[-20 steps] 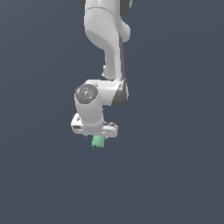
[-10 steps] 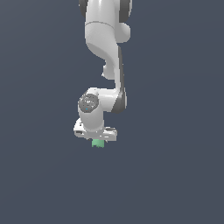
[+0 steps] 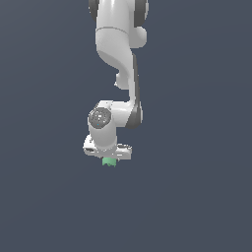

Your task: Pick up the object and move it to a goal position.

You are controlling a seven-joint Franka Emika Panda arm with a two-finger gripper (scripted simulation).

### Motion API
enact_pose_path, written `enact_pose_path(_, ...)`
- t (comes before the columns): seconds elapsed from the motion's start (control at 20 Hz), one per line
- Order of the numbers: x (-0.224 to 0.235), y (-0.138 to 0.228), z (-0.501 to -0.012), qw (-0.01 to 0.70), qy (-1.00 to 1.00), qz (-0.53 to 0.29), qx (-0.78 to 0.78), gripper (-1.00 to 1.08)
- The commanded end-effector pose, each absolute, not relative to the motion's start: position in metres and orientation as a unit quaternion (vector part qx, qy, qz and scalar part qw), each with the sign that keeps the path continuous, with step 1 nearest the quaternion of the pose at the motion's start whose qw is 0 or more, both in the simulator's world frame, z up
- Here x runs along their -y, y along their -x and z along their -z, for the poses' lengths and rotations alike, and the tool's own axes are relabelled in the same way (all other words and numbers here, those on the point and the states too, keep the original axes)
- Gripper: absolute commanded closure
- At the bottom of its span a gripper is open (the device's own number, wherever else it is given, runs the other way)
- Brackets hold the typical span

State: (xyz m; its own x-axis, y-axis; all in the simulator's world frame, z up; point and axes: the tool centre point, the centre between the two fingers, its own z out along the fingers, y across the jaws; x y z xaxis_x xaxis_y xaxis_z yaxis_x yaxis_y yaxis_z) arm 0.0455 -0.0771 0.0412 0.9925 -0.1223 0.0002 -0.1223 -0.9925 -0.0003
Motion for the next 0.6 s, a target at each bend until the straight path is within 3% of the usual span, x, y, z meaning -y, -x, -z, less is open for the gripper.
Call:
enact_pose_path(0.0, 0.077, -0.045, -0.041, 0.0, 0.998, 0.0, -0.061, 1.08)
enact_pose_path(0.55, 0.086, -0.04, -0.052, 0.0, 0.998, 0.0, -0.061, 1.08)
